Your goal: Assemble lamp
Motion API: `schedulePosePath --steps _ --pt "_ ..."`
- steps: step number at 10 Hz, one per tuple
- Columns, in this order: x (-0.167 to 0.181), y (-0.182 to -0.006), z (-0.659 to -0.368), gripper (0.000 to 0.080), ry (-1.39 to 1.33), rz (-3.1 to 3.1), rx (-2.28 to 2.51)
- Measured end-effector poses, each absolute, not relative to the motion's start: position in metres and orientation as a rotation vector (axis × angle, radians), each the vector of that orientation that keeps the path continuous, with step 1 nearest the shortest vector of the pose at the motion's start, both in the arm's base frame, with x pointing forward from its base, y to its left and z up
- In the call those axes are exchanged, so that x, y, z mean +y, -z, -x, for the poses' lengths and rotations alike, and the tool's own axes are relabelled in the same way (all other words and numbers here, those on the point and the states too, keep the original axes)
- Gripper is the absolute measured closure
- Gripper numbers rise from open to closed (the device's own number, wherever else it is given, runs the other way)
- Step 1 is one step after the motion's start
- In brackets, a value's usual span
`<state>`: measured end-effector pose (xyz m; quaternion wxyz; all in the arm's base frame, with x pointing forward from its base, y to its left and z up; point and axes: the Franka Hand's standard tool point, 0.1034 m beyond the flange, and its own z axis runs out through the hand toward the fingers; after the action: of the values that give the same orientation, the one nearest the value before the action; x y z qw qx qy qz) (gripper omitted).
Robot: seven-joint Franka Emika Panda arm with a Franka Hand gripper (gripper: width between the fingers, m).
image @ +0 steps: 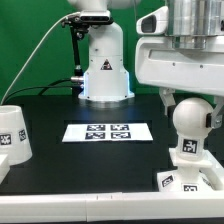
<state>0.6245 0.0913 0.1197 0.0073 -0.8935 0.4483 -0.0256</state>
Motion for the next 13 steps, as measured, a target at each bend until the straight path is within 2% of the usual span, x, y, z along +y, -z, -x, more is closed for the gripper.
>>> schedulePosePath --steps 3,5,6,7,8,10,11,13 --pt "0.085 -0.12 -0.624 0.0226 0.066 2.647 1.644" --pt "0.086 -0.119 -0.623 0.0226 0.064 2.651 1.639" --pt "0.086 -0.118 -0.623 0.0125 0.063 2.651 1.639" --pt "0.086 -0.118 -0.623 0.0106 0.063 2.652 1.639" --pt "0.085 -0.121 -0.623 0.0106 0.059 2.673 1.604" --pt "0.076 -0.151 -0.624 0.0101 0.051 2.709 1.508" --pt "0.072 -0.16 -0.625 0.0101 0.055 2.706 1.499" --pt "0.074 -0.155 -0.624 0.0101 0.054 2.712 1.497"
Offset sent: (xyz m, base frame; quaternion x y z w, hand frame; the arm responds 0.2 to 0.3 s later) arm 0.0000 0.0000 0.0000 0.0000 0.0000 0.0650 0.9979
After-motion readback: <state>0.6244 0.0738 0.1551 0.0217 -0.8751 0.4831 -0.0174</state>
